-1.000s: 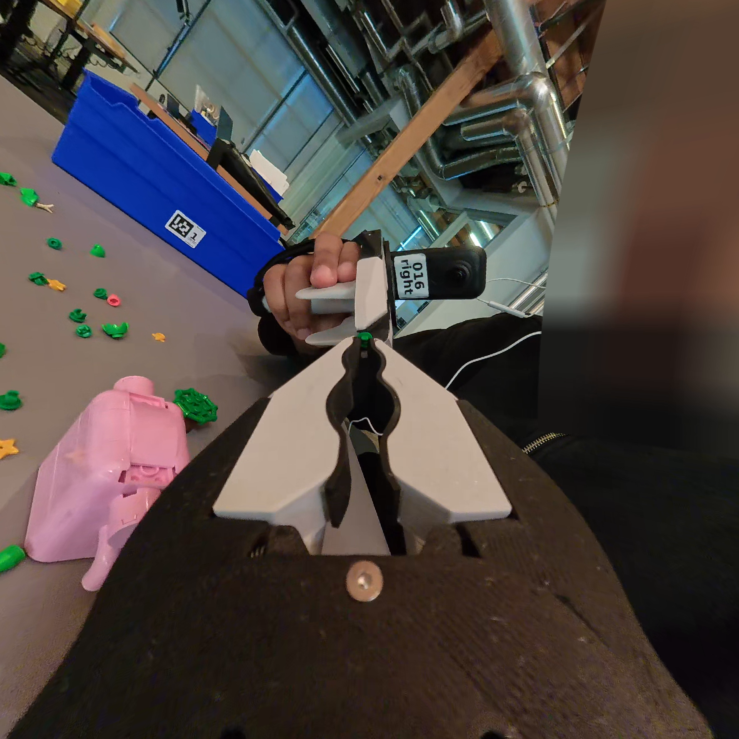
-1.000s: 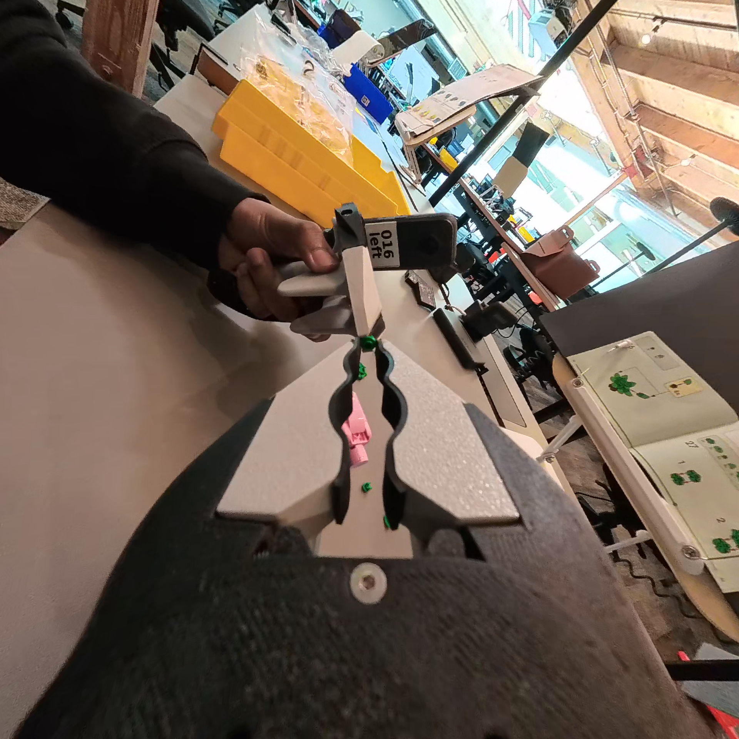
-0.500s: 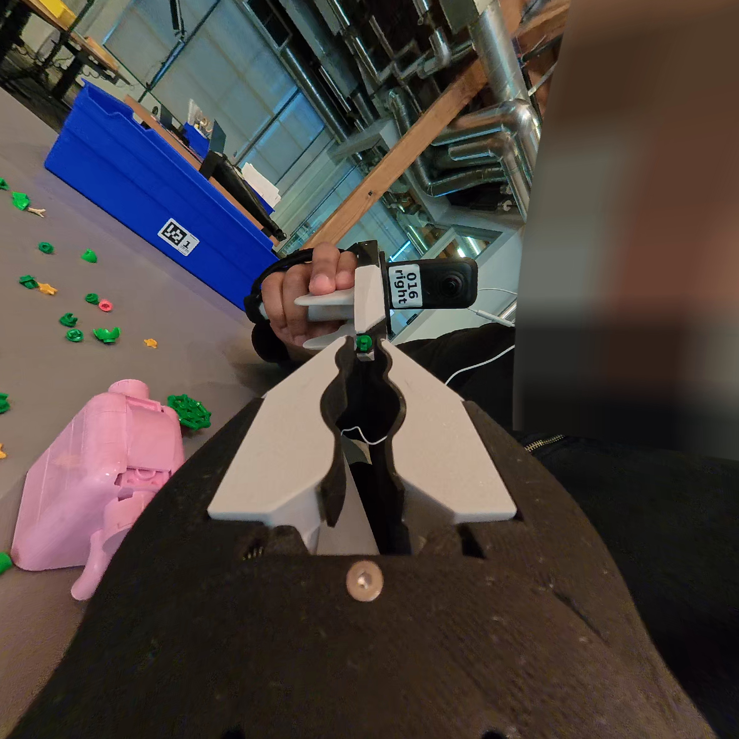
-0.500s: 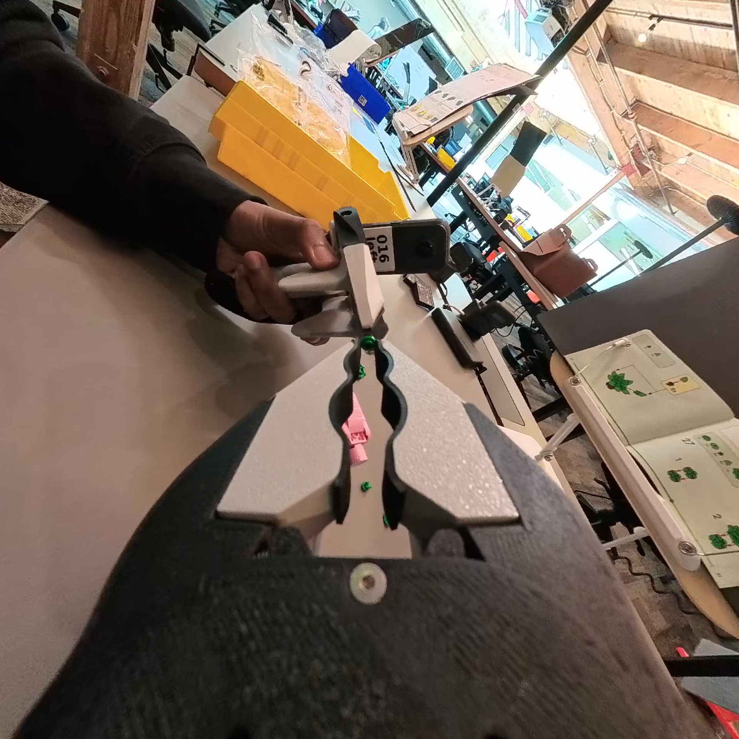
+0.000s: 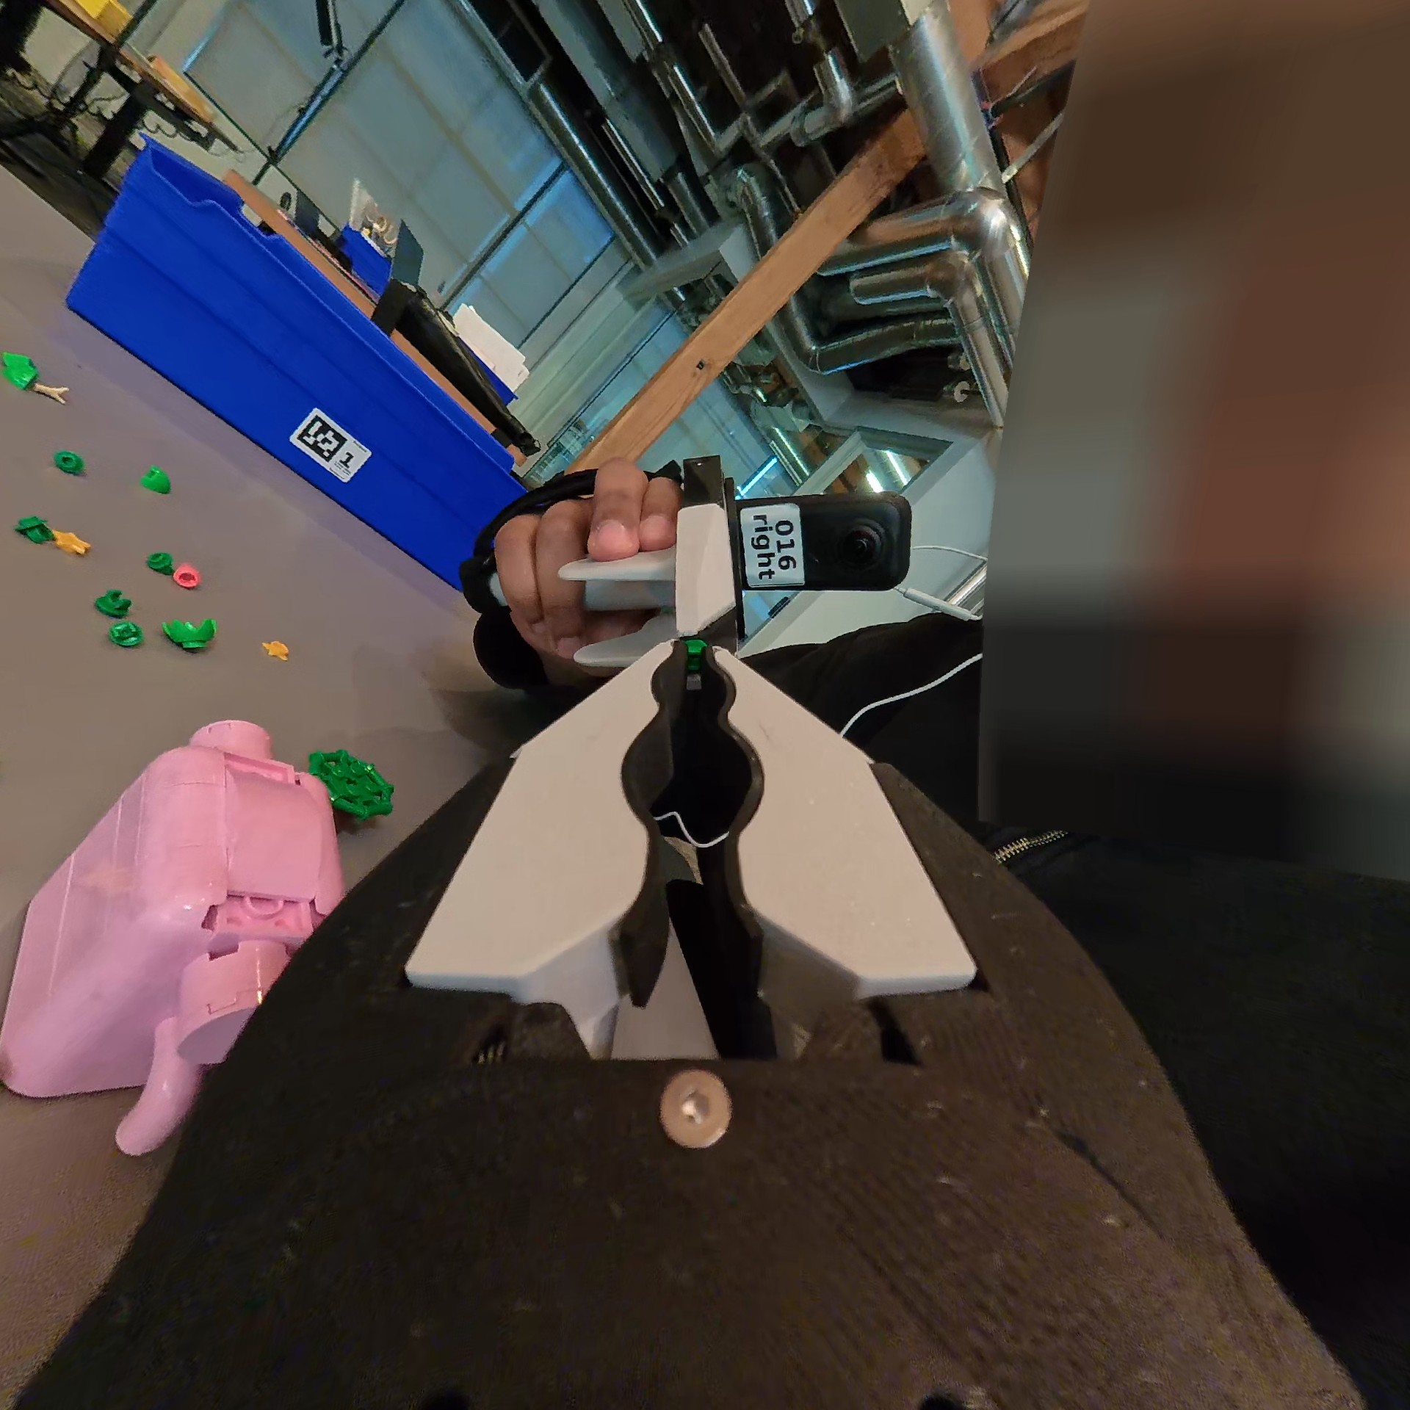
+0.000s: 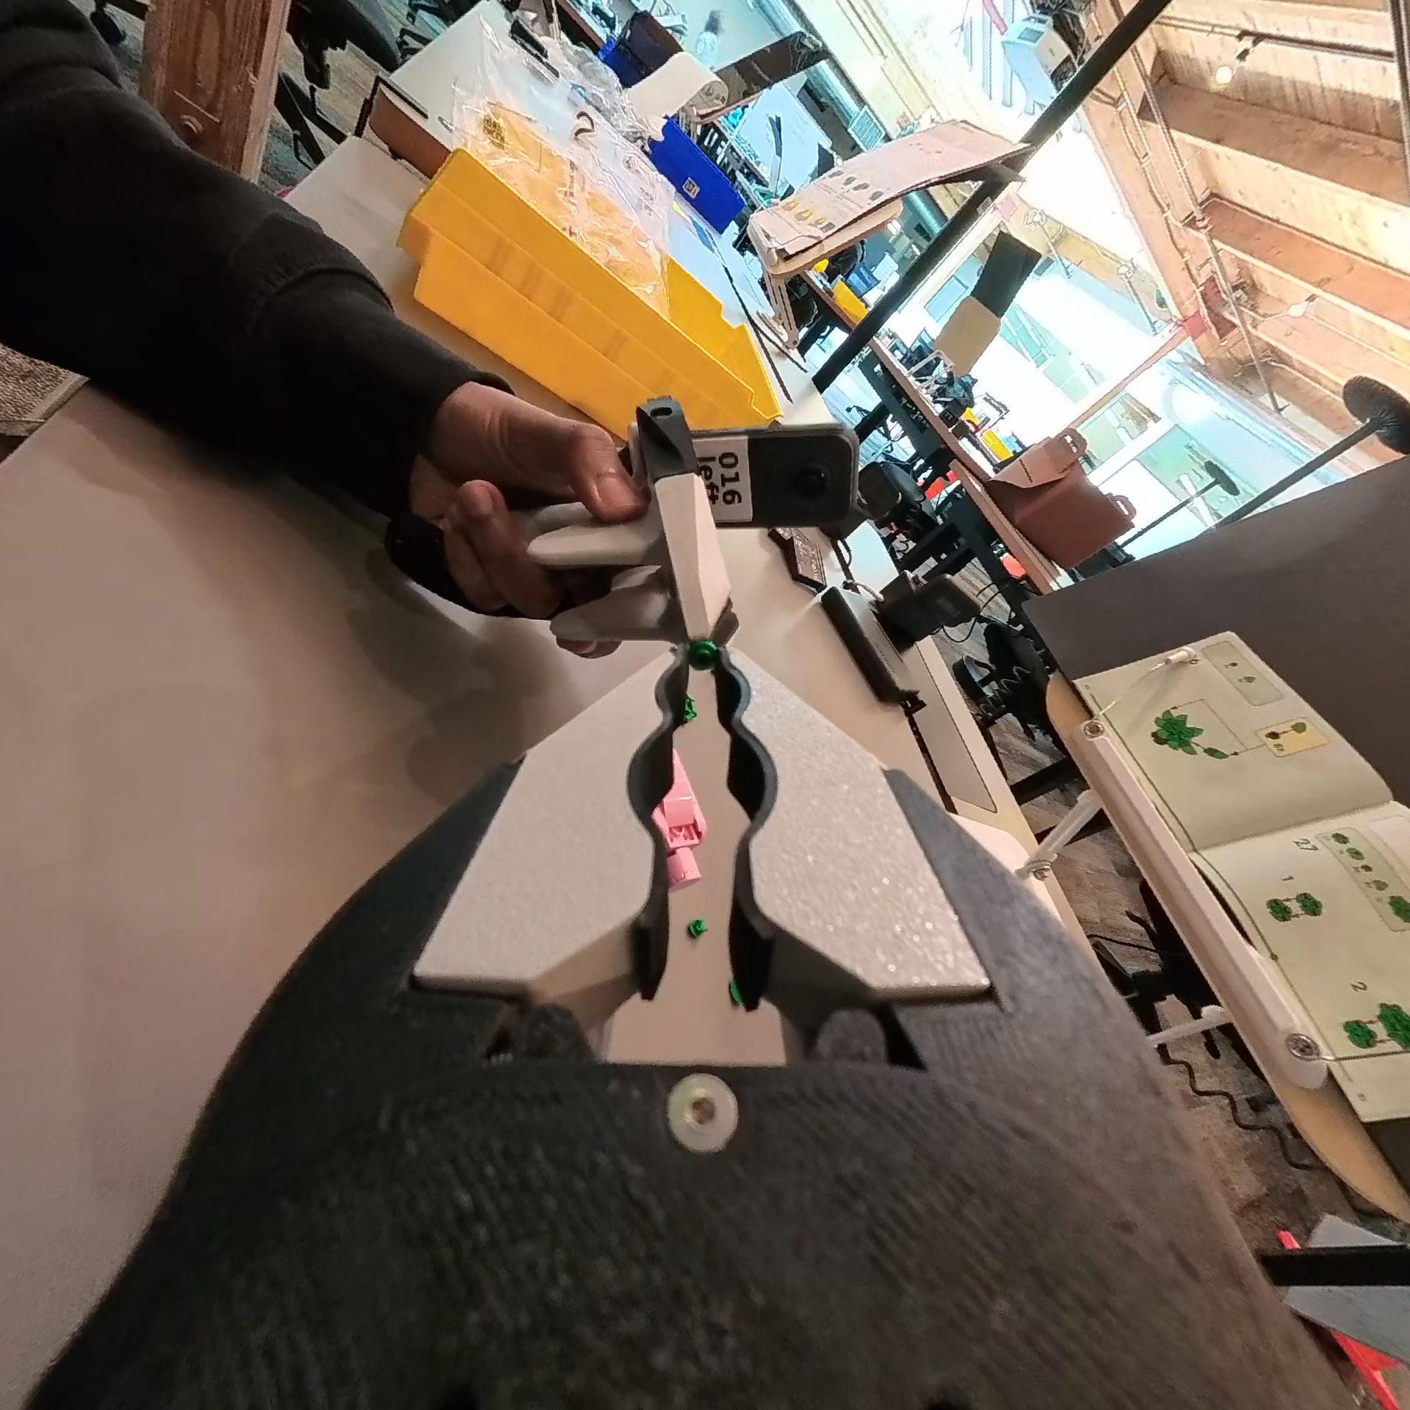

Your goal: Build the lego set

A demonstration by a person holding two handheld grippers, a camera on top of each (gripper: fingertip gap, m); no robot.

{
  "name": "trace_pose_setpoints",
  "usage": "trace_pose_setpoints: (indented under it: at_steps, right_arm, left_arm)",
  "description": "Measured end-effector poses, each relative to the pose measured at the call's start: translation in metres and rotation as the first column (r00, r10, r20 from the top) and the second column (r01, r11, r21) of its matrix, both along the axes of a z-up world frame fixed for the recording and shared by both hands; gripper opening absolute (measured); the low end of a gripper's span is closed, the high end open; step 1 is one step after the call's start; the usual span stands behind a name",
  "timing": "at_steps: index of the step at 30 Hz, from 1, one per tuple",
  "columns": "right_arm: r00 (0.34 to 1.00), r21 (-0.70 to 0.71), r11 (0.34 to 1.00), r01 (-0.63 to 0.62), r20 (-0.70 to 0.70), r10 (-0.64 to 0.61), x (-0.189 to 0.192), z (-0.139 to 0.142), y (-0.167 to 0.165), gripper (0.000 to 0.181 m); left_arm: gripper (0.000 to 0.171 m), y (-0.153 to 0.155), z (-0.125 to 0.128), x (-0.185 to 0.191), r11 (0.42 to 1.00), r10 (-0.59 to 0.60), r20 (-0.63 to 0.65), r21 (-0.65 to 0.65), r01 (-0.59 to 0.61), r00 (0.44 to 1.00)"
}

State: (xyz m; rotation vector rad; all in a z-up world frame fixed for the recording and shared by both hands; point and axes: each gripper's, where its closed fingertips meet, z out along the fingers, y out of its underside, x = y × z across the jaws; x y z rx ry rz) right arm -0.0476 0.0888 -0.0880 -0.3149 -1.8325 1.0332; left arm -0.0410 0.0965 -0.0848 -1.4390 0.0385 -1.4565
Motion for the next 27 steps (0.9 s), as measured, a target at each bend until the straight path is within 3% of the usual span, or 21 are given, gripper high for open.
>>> trace_pose_setpoints:
  at_steps: [12,14,16,18,19,21,22,23,24,25,27]
  right_arm:
    - [1.000,-0.032,0.999,-0.005,-0.005,0.005,0.000,0.002,-0.001,0.005]
    - [1.000,-0.041,0.999,0.010,-0.002,-0.010,-0.002,0.003,0.002,0.007]
    - [0.999,-0.053,0.997,0.048,-0.011,-0.049,-0.005,0.005,0.012,0.013]
    - [0.997,-0.085,0.994,0.071,-0.018,-0.073,-0.006,0.011,0.022,0.014]
    - [0.996,-0.110,0.990,0.082,-0.015,-0.084,-0.006,0.013,0.027,0.014]
    - [0.994,-0.167,0.980,0.105,0.004,-0.105,-0.008,0.016,0.036,0.014]
    - [0.993,-0.195,0.974,0.118,0.021,-0.117,-0.011,0.016,0.040,0.013]
    - [0.990,-0.216,0.966,0.144,0.042,-0.138,-0.014,0.014,0.046,0.012]
    - [0.984,-0.223,0.959,0.177,0.066,-0.166,-0.018,0.011,0.052,0.012]
    - [0.976,-0.223,0.951,0.215,0.092,-0.199,-0.023,0.006,0.059,0.012]
    - [0.957,-0.236,0.932,0.275,0.159,-0.243,-0.032,-0.004,0.072,0.012]
  left_arm:
    - [0.000,-0.002,0.002,0.002,1.000,0.029,-0.087,0.013,-0.028,0.996]
    - [0.000,-0.002,0.005,0.000,0.998,0.060,-0.108,0.042,-0.056,0.992]
    - [0.000,-0.005,0.014,-0.019,0.980,0.183,-0.171,0.112,-0.165,0.968]
    - [0.000,-0.016,0.027,-0.069,0.899,0.429,-0.270,0.218,-0.380,0.862]
    - [0.000,-0.026,0.034,-0.102,0.827,0.560,-0.311,0.270,-0.493,0.768]
    - [0.000,-0.052,0.034,-0.163,0.666,0.739,-0.426,0.348,-0.660,0.522]
    - [0.000,-0.063,0.028,-0.184,0.607,0.771,-0.487,0.367,-0.704,0.411]
    - [0.000,-0.071,0.021,-0.199,0.573,0.776,-0.533,0.374,-0.729,0.336]
    - [0.000,-0.075,0.016,-0.207,0.557,0.773,-0.559,0.373,-0.742,0.299]
    - [0.000,-0.075,0.014,-0.209,0.555,0.771,-0.564,0.366,-0.747,0.296]
    - [0.000,-0.070,0.013,-0.204,0.580,0.765,-0.541,0.344,-0.738,0.349]
